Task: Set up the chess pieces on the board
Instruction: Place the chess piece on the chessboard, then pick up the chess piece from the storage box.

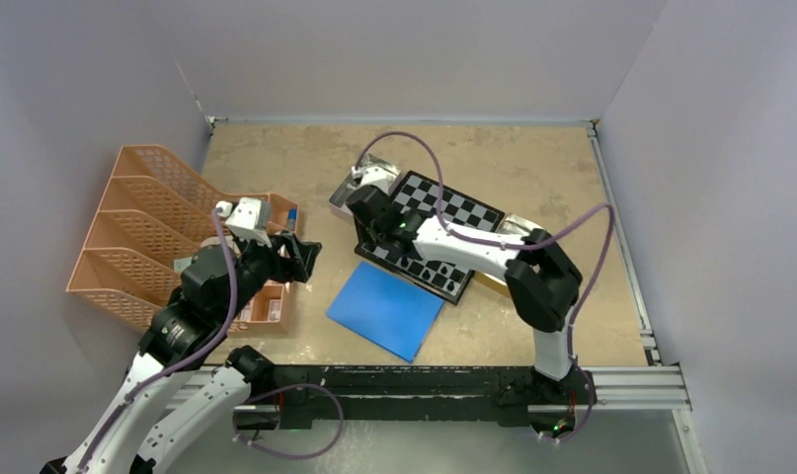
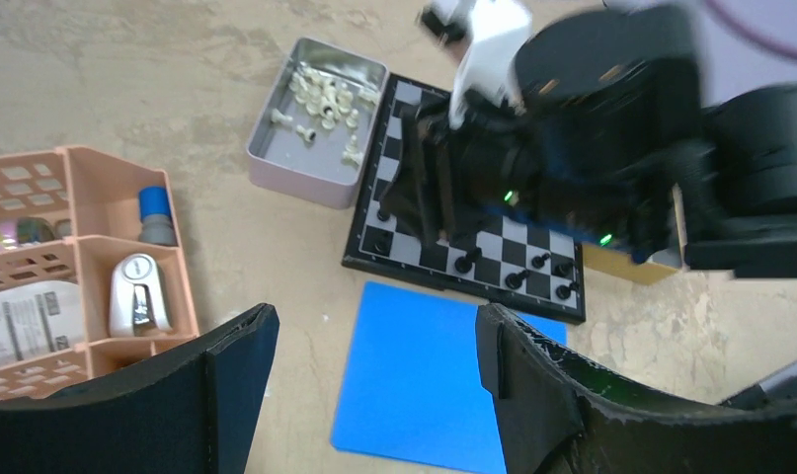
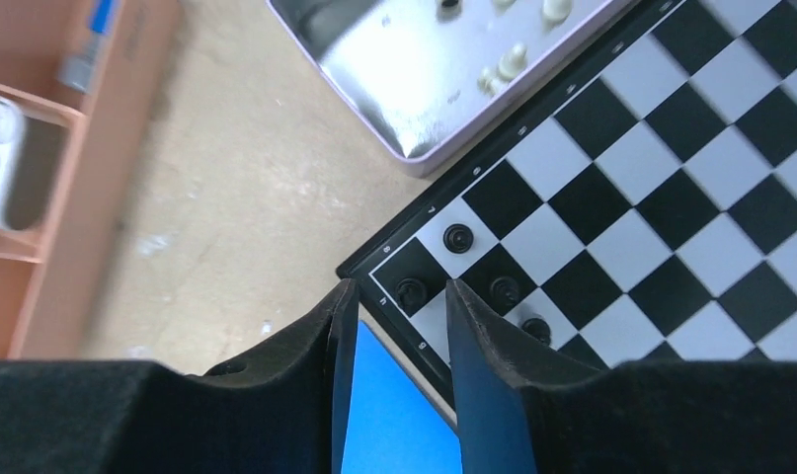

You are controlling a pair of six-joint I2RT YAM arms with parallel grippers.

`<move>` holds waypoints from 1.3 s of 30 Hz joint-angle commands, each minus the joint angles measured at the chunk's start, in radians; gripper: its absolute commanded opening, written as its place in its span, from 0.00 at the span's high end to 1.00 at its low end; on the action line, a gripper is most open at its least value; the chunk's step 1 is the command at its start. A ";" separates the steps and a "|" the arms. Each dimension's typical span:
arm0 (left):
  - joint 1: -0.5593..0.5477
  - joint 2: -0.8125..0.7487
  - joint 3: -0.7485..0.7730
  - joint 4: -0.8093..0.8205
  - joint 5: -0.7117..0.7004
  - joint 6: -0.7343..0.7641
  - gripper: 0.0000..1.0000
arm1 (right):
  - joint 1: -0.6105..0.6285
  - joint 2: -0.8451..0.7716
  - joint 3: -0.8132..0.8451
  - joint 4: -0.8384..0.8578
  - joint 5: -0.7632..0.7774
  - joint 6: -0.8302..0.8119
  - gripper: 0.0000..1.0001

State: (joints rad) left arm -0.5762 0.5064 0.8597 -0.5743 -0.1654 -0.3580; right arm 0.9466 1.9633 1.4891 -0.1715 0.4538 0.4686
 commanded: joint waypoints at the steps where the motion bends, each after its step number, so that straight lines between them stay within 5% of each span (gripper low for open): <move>1: 0.004 0.031 0.030 -0.001 0.078 -0.052 0.27 | -0.034 -0.141 -0.035 0.041 0.013 -0.018 0.60; 22: 0.004 0.058 -0.026 -0.004 0.151 -0.026 0.27 | -0.477 -0.633 -0.516 -0.086 0.067 0.245 0.70; 39: 0.004 0.064 -0.025 -0.009 0.149 -0.016 0.27 | -0.706 -0.561 -0.611 -0.117 0.034 0.620 0.67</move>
State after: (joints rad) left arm -0.5762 0.5659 0.8349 -0.6094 -0.0254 -0.3969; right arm 0.2493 1.3403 0.8680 -0.2726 0.4984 0.9756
